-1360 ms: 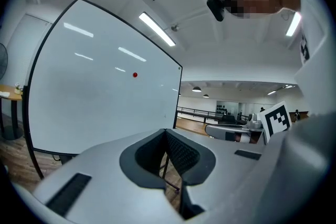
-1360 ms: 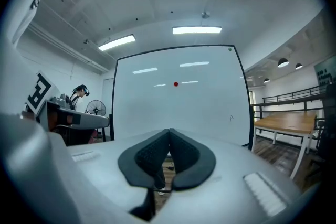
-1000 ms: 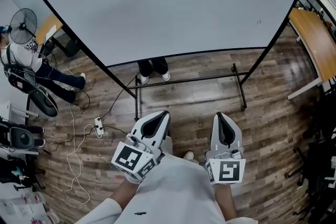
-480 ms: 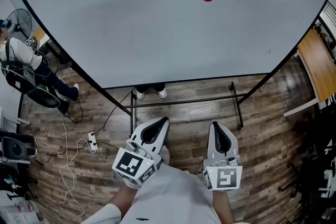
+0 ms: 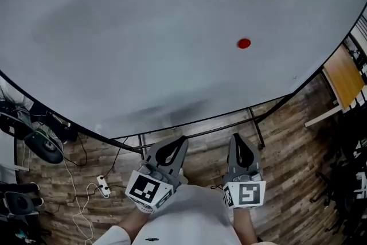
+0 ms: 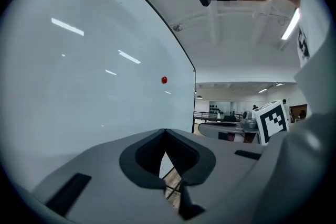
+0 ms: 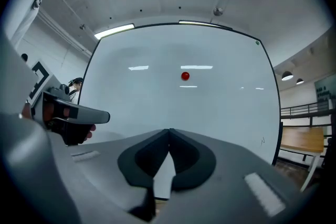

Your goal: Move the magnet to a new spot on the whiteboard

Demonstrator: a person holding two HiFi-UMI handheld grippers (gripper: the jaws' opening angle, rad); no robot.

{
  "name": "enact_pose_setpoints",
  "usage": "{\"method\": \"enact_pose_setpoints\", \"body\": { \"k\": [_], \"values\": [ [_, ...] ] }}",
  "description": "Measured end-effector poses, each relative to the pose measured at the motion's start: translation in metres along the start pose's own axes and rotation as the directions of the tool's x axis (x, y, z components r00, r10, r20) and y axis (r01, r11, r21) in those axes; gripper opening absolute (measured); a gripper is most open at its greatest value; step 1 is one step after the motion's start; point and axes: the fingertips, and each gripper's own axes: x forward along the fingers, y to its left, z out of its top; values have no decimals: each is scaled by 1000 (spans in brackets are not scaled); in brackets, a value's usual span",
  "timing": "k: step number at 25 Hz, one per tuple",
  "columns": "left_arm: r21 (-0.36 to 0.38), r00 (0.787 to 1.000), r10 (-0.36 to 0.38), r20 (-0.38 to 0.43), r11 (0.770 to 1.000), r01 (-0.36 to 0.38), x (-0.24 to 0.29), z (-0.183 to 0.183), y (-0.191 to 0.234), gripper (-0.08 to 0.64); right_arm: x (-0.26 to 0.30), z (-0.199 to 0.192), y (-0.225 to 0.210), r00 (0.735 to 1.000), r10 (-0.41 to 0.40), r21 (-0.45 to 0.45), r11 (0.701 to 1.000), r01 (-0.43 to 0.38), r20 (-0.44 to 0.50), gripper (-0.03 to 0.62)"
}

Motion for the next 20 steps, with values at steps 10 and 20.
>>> {"method": "enact_pose_setpoints", "body": {
  "k": [10, 20],
  "values": [
    [-69, 1000, -27, -8, 997, 26, 29, 11, 11, 6, 46, 30, -22, 1000, -3, -15, 1000, 3, 26, -2],
    [-21, 1000, 7, 19, 1000, -7, 48, 32, 16, 6, 74, 80, -34, 992, 27, -76, 997, -17, 126, -2]
  ]
}}
